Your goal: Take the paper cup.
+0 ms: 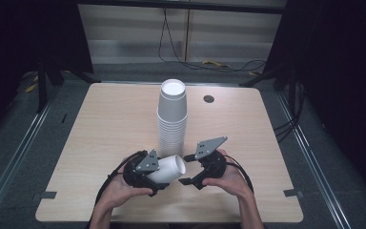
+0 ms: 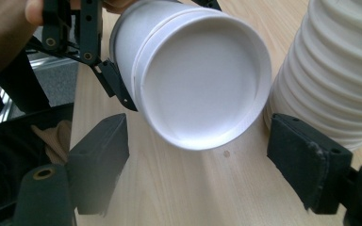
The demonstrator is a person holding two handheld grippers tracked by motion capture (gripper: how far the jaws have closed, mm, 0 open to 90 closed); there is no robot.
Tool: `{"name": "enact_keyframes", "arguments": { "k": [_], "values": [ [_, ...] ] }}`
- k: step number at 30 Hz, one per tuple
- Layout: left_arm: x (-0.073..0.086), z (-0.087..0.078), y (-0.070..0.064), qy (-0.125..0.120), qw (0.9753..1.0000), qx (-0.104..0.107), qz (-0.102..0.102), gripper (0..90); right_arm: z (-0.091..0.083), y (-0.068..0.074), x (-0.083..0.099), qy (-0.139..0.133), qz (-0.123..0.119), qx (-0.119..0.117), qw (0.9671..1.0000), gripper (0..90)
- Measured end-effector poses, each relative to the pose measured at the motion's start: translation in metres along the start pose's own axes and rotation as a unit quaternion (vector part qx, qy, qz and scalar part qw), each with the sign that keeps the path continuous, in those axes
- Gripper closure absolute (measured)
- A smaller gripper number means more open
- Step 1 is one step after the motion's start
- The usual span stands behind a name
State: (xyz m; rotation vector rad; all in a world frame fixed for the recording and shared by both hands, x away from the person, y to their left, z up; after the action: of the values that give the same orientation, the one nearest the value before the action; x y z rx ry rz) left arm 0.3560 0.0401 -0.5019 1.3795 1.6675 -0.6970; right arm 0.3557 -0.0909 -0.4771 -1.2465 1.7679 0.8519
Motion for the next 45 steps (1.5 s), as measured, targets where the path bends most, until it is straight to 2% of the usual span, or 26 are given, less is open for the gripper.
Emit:
{"name": "enact_keyframes", "arguments": {
  "k": [1,4,9,13,16,17,22,25,28,30,33,36,37,41,45],
  "values": [
    [-0.001,0.001,0.000,0.010,0.9999,-0.002,0.006,16.6,0.000,0.000,0.000,0.001,0.000,0.000,1.0000,21.4],
    [-0.003,0.002,0.001,0.012,0.9998,0.001,0.013,16.6,0.002,-0.001,-0.001,0.004,-0.005,0.001,1.0000,21.4],
    [-0.004,0.002,0.000,0.013,0.9999,0.002,0.009,16.6,0.004,-0.001,0.000,0.011,-0.010,0.001,0.9999,21.3],
    [-0.002,0.005,0.000,0.024,0.9996,0.010,0.015,16.6,0.006,0.000,0.004,0.035,-0.018,0.001,0.9992,21.2],
    [-0.001,0.007,-0.001,0.032,0.9994,0.009,0.012,16.6,0.007,0.000,0.007,0.055,-0.024,0.001,0.9982,21.0],
    [-0.002,0.007,0.000,0.034,0.9992,0.013,0.018,16.6,0.008,0.000,0.007,0.059,-0.025,0.001,0.9979,21.0],
    [-0.004,0.010,-0.002,0.042,0.9987,0.016,0.025,16.6,0.009,0.000,0.006,0.068,-0.028,0.001,0.9973,21.1],
    [-0.004,0.013,-0.004,0.055,0.9974,0.028,0.037,16.6,0.010,0.000,0.008,0.078,-0.027,0.001,0.9965,21.0],
    [-0.003,0.015,-0.005,0.060,0.9972,0.027,0.034,16.6,0.012,0.000,0.011,0.084,-0.030,-0.003,0.9960,21.4],
    [-0.002,0.016,-0.004,0.061,0.9969,0.028,0.041,16.6,0.013,0.001,0.010,0.083,-0.027,-0.008,0.9962,22.1],
    [-0.002,0.016,-0.006,0.062,0.9970,0.031,0.034,16.6,0.013,0.002,0.010,0.084,-0.031,-0.011,0.9959,22.1],
    [-0.001,0.016,-0.007,0.072,0.9959,0.038,0.040,16.7,0.013,0.002,0.010,0.086,-0.030,-0.016,0.9957,21.8],
    [-0.001,0.018,-0.007,0.067,0.9962,0.038,0.041,16.7,0.013,0.003,0.009,0.087,-0.031,-0.017,0.9956,21.7],
    [-0.001,0.017,-0.008,0.073,0.9955,0.043,0.043,16.7,0.014,0.004,0.008,0.096,-0.035,-0.025,0.9945,21.6],
    [-0.002,0.019,-0.009,0.069,0.9956,0.046,0.044,16.7,0.016,0.006,0.004,0.090,-0.041,-0.028,0.9947,20.7]
  ]
}}
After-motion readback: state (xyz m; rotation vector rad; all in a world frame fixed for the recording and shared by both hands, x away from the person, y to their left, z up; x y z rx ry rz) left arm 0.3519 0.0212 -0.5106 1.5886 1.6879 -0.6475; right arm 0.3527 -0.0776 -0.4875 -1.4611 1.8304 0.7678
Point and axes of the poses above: each handheld gripper's, and its own axes: z roughly forward along the jaws, x roughly out of its underside, y roughly to its left, the point moved 8 cm from there along z, roughly forward along the jaws, and after that the axes turned 13 degrees about -y, right-handed, at the moved point
